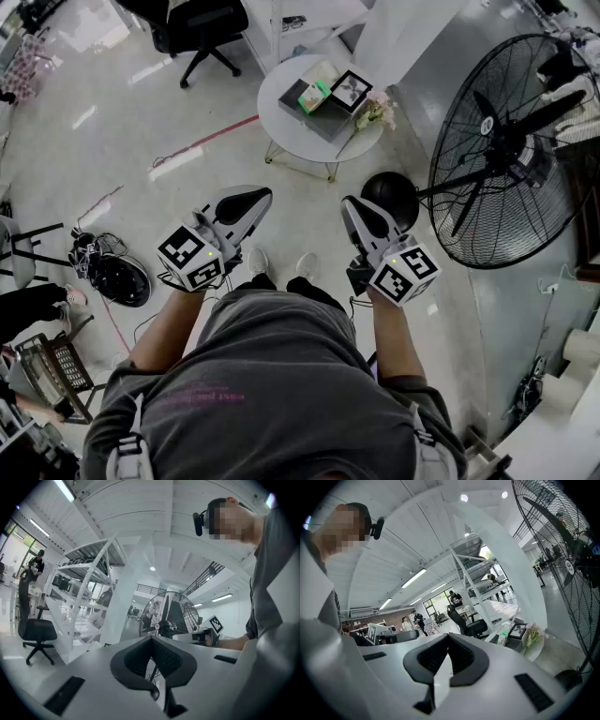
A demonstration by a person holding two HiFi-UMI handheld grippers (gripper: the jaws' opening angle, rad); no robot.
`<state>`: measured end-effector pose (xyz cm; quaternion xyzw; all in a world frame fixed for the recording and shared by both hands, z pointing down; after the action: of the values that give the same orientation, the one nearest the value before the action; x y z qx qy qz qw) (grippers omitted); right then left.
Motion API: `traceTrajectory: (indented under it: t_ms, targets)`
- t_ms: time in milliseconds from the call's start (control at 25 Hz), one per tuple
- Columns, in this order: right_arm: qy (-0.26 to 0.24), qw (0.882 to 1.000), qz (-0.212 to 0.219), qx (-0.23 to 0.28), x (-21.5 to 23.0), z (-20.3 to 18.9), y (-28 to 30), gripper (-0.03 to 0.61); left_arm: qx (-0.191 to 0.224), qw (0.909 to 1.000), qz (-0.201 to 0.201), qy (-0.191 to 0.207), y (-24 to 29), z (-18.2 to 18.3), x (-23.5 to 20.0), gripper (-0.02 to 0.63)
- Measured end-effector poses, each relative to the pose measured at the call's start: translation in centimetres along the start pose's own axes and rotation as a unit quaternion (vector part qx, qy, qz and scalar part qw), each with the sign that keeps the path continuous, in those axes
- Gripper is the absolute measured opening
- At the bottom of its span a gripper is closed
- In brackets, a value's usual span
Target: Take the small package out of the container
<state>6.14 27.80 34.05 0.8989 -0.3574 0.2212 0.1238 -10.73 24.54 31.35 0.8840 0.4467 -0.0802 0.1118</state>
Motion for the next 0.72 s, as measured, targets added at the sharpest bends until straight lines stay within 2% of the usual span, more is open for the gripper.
traceTrajectory:
  t_ms: [320, 720]
  targets:
    - [-0.004, 1.000, 0.009, -0.012, 0.7, -0.1, -0.3, 0.021, -0.003, 0.9998, 0.014, -0.013, 1.0, -0.1, 0.6, 0.015]
    - [0.006, 1.000, 0.023, -0.017, 3.6, 0.5, -2.2, 0.023, -0.003, 0.9992, 0.037, -0.012, 3.5, -0.8, 2.6, 0.015]
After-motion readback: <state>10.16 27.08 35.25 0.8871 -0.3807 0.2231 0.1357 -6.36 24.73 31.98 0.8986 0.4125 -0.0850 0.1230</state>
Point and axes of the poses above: the fingertips, and each gripper's own axes: y forward along the fingers, x to its right, z out of its top, the point moved 2 cm from there along -y, backward along the fingers, and after that the axes turned 11 degrees about z, right-handed, at the moved point
